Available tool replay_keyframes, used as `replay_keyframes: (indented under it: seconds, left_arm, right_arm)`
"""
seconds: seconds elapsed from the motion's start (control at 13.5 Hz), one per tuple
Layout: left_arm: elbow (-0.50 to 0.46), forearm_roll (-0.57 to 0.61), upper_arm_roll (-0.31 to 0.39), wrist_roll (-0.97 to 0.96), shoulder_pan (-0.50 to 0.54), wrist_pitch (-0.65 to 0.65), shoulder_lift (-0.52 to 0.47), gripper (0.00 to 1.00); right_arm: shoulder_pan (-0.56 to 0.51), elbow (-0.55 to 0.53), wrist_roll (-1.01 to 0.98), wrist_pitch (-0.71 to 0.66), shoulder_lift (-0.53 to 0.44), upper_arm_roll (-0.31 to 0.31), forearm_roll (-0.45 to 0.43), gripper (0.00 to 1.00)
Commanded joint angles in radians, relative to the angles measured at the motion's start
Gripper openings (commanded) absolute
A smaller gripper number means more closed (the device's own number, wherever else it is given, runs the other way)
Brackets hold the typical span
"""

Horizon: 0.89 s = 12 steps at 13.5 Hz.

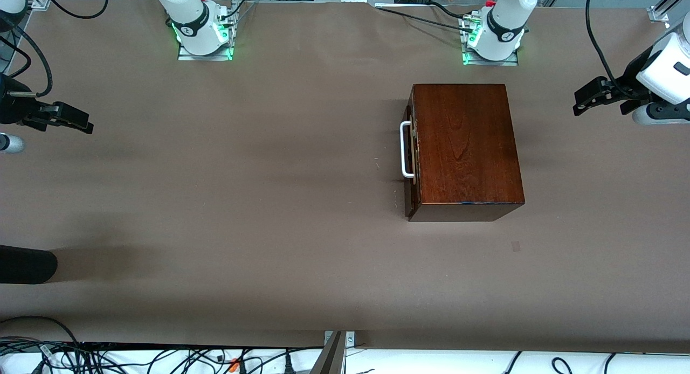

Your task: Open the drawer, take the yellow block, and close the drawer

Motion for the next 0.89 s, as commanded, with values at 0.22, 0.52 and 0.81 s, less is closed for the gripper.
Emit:
replay_keyframes:
  seconds: [0.22, 0.52, 0.81]
  left_arm:
    - [0.033, 0.012, -0.002, 0.027, -0.003, -0.023, 0.012, 1.00]
    - [0.046, 0.014, -0.002, 0.070, 0.000, -0.027, 0.016, 1.00]
    - [0.053, 0.006, -0.006, 0.065, -0.006, -0.055, 0.018, 1.00]
  right_arm:
    - [-0.003, 0.000, -0.011, 0.000, -0.012, 0.004, 0.001, 1.00]
    - [-0.003, 0.000, -0.011, 0.000, -0.012, 0.004, 0.001, 1.00]
    - [-0.003, 0.000, -0.011, 0.000, -0.012, 0.004, 0.001, 1.00]
